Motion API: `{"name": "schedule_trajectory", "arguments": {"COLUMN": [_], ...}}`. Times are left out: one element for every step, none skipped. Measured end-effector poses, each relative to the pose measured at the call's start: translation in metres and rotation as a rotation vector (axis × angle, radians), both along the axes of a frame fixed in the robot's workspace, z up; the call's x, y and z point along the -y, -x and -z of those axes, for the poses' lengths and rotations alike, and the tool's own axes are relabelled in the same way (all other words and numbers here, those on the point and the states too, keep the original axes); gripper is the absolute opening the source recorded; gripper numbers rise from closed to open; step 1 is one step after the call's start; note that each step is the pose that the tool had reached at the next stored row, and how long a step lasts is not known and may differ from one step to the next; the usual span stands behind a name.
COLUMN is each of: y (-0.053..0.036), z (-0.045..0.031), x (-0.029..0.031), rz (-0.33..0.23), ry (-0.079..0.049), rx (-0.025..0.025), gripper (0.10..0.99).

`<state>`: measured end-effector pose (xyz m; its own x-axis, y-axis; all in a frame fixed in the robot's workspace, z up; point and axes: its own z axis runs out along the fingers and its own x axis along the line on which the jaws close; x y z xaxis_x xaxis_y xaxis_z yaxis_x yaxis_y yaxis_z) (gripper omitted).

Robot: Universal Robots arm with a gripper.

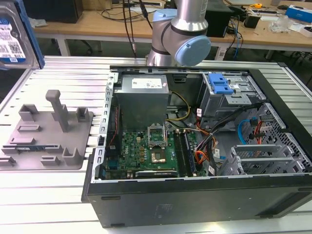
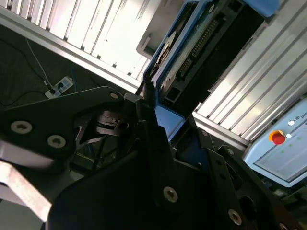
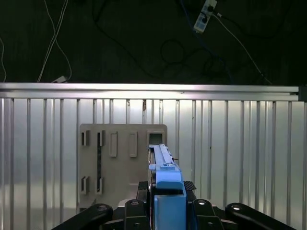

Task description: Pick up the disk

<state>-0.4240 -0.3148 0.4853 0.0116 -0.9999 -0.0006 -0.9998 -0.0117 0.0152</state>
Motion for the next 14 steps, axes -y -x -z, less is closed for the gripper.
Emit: {"name": "schedule_trajectory", "arguments": {"y": [-0.0002, -0.0003, -0.0005, -0.0005, -0.0005, -0.0005, -0.0006, -0.0005, -0.0005, -0.0005, -0.0005, -0.0005, -0.0005, -0.0006], "z": [-0.0049, -0.0098, -0.0169, -0.0175, -0.0175, -0.0175, -0.0176, -0.0176, -0.0176, -0.0176, -0.0176, -0.0176, -0.0176, -0.0177], "x": [0.0000, 0.0000, 0.0000, 0.0000, 0.0000, 0.0000, 0.0000, 0.0000, 0.0000, 0.0000, 0.0000, 0.0000, 0.0000, 0.0000], "rz": [0.000, 0.000, 0.000, 0.000, 0.000, 0.000, 0.000, 0.000, 0.000, 0.000, 0.000, 0.000, 0.000, 0.000], "ry": [0.000, 0.000, 0.000, 0.000, 0.000, 0.000, 0.000, 0.000, 0.000, 0.000, 0.000, 0.000, 0.000, 0.000], "rx": [-0.0002, 0.0000, -0.0001, -0.0002, 0.0000, 0.0000, -0.0001, -0.0001, -0.0001, -0.0001, -0.0001, -0.0002, -0.0001, -0.0001], "gripper": [0.369, 0.369, 0.369, 0.369, 0.369, 0.369, 0.369, 0.369, 0.369, 0.369, 0.369, 0.369, 0.369, 0.369]}}
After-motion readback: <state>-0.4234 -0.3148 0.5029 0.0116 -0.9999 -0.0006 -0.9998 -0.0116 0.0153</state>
